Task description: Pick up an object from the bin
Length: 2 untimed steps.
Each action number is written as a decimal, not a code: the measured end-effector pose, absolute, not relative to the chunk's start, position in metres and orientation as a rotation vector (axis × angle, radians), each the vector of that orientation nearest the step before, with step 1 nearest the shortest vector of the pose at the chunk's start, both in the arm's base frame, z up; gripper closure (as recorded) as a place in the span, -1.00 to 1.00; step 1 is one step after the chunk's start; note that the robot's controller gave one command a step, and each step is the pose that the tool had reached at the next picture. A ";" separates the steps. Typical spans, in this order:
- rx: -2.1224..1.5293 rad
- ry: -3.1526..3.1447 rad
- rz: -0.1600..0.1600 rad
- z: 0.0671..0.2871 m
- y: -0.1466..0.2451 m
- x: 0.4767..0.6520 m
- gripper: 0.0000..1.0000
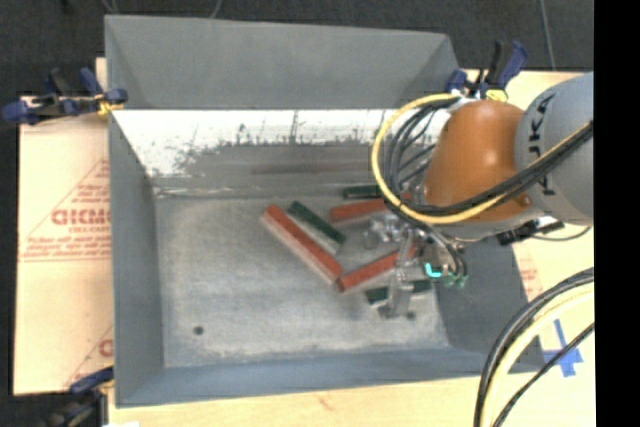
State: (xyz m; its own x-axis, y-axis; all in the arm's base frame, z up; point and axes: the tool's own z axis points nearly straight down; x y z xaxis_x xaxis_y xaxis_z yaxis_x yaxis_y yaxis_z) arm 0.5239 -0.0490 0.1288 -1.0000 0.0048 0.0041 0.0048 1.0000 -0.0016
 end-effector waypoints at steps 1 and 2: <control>0.094 -3.140 0.004 0.067 -0.079 0.526 -1.00; 0.100 -3.146 0.005 0.071 -0.078 0.528 1.00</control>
Offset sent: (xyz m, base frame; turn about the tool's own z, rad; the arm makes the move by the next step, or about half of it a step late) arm 0.0022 -0.0270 -0.0588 -0.0680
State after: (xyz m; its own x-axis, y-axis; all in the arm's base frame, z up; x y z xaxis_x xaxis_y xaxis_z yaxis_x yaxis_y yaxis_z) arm 0.5278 -0.0780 0.0715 -0.9980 -0.0634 -0.0062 -0.0633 0.9980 -0.0036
